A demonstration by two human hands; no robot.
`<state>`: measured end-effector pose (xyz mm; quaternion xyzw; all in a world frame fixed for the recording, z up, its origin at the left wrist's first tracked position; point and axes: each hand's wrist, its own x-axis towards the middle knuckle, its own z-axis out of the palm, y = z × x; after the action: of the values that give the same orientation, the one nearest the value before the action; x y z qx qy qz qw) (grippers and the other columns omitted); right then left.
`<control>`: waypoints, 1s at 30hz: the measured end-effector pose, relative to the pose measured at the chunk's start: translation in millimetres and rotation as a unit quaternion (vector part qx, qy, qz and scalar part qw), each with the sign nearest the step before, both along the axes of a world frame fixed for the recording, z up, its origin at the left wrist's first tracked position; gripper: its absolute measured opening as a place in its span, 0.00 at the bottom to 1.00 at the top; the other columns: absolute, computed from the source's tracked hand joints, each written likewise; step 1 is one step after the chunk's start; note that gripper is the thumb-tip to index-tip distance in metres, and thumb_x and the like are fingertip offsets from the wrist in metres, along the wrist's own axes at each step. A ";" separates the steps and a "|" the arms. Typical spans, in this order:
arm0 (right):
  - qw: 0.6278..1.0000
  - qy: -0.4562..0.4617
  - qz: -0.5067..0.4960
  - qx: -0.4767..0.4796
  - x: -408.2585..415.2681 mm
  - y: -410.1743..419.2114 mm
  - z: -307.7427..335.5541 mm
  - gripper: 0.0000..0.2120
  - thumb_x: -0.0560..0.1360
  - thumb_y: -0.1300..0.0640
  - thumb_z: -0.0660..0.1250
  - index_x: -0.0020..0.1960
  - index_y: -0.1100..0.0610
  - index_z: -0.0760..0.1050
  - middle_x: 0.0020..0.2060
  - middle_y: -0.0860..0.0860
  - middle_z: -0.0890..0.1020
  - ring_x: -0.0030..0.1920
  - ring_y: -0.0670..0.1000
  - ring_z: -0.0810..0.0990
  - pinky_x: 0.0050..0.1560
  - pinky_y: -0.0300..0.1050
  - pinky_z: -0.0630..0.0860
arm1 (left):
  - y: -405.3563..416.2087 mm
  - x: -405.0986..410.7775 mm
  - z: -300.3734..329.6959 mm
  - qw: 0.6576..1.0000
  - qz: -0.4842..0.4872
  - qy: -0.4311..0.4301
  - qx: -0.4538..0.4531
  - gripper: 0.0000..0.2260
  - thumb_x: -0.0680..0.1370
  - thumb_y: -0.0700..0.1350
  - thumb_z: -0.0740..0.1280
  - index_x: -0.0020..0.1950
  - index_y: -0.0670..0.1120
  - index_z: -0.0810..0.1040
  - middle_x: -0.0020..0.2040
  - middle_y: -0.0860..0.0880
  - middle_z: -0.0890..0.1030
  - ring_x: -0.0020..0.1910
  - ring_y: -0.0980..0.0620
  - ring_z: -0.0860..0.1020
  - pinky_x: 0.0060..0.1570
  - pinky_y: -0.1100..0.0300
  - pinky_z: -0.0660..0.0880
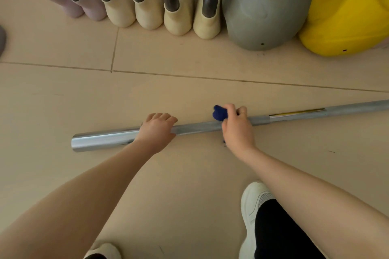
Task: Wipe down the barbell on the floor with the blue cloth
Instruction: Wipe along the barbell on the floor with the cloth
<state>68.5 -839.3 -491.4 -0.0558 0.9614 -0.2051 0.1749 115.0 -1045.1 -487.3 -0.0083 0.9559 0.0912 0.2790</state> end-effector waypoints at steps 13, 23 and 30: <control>0.998 -0.050 0.039 -0.013 34.1 -90.5 5.9 0.15 0.76 0.61 0.60 0.62 0.58 0.66 0.55 0.60 0.71 0.47 0.65 0.78 0.45 0.54 0.74 | -50.3 41.9 0.9 0.997 0.026 0.069 -0.037 0.29 0.63 0.52 0.78 0.58 0.42 0.73 0.58 0.44 0.74 0.60 0.42 0.72 0.64 0.52 0.65; 0.994 -0.019 0.092 0.059 27.9 -93.2 12.6 0.10 0.73 0.64 0.59 0.52 0.56 0.71 0.50 0.60 0.69 0.41 0.62 0.75 0.34 0.48 0.68 | -52.1 47.6 -5.7 0.993 0.046 0.107 0.000 0.30 0.62 0.52 0.78 0.60 0.42 0.74 0.57 0.46 0.76 0.61 0.44 0.72 0.64 0.52 0.65; 0.999 -0.033 0.037 0.022 52.2 -129.7 14.2 0.13 0.71 0.68 0.60 0.54 0.59 0.70 0.53 0.60 0.68 0.42 0.62 0.76 0.42 0.52 0.74 | -54.5 46.2 -10.5 0.994 0.058 0.086 0.023 0.29 0.70 0.52 0.72 0.66 0.44 0.67 0.64 0.48 0.71 0.67 0.47 0.65 0.67 0.57 0.58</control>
<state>120.7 -969.0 -477.1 -0.0802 0.9566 -0.1791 0.2154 161.2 -1099.6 -497.8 -0.0496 0.9718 0.1297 0.1906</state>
